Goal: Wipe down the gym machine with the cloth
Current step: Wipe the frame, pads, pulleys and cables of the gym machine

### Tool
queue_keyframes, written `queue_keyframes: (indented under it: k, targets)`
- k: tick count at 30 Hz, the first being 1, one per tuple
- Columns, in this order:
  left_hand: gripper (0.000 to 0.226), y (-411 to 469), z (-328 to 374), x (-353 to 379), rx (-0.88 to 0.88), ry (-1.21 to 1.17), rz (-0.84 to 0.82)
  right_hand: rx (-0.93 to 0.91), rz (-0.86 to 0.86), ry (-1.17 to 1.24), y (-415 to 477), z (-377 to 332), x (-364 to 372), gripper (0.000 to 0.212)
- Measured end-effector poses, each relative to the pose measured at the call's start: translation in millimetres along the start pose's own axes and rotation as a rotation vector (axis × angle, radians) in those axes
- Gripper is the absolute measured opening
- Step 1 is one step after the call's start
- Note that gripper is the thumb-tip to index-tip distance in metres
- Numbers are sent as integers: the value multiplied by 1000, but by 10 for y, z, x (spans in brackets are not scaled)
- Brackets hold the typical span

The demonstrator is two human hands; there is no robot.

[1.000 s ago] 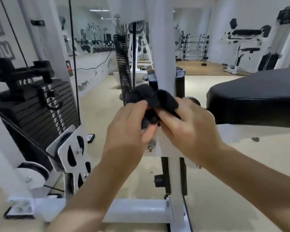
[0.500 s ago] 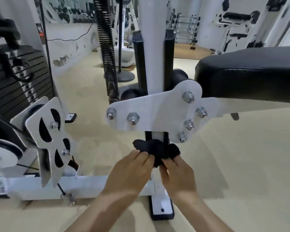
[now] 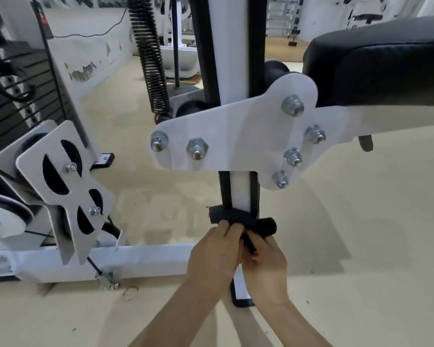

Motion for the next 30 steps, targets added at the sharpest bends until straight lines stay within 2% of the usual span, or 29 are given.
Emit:
queue_keyframes:
  k: [2, 4, 6, 7, 9, 11, 13, 16, 18, 20, 22, 24, 26, 30]
  targets:
    - [28, -28, 56, -194, -4, -146, 151, -201, 150, 110, -78, -321, -258, 30]
    - [30, -23, 127, -533, 58, -187, 400, -461, 271, 149, -76, -724, -460, 28]
    - [28, -11, 118, -815, 61, -184, 592, -579, 268, 171, 0, -1087, -547, 28]
    - [28, 13, 109, -890, 69, -150, 602, -565, 242, 156, 35, -1208, -566, 30]
    - [32, 60, 104, -917, 77, -2, 515, -568, 216, 14, 25, -1354, -573, 36]
    - [27, 32, 45, -833, 42, 107, 438, -601, 215, -230, 27, -1318, -525, 30]
    - [30, -60, 40, -786, 20, 93, 400, -563, 154, -306, 22, -1207, -530, 24]
    - [37, -134, 258, -1004, 147, 105, 526, -606, 265, -30, -68, -1354, -827, 19]
    - [48, -30, 333, -1164, 127, 119, 575, -638, 270, 123, 20, -1514, -942, 24]
    - [50, 75, 384, -1275, 72, 179, 572, -737, 334, 5, 59, -1667, -992, 24]
    - [49, 164, 443, -1296, 73, 178, 516, -797, 520, -194, 44, -1601, -1039, 22]
    - [48, 279, 526, -1271, 135, 126, 477, -781, 696, -273, 63, -1464, -1172, 21]
    - [43, 396, 615, -1285, 180, 96, 501, -766, 759, -232, 100, -1350, -1281, 22]
    - [39, 547, 722, -1321, 252, 63, 554, -735, 754, -100, 159, -1327, -1369, 26]
Point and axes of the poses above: each hand's wrist, its own y-axis towards the middle knuckle, its own x-axis out of the palm, z = x × y, the point moved 6 cm from there along y, towards the middle knuckle, and after that the axes turned 14 degrees about x, right-handed, at the moved point
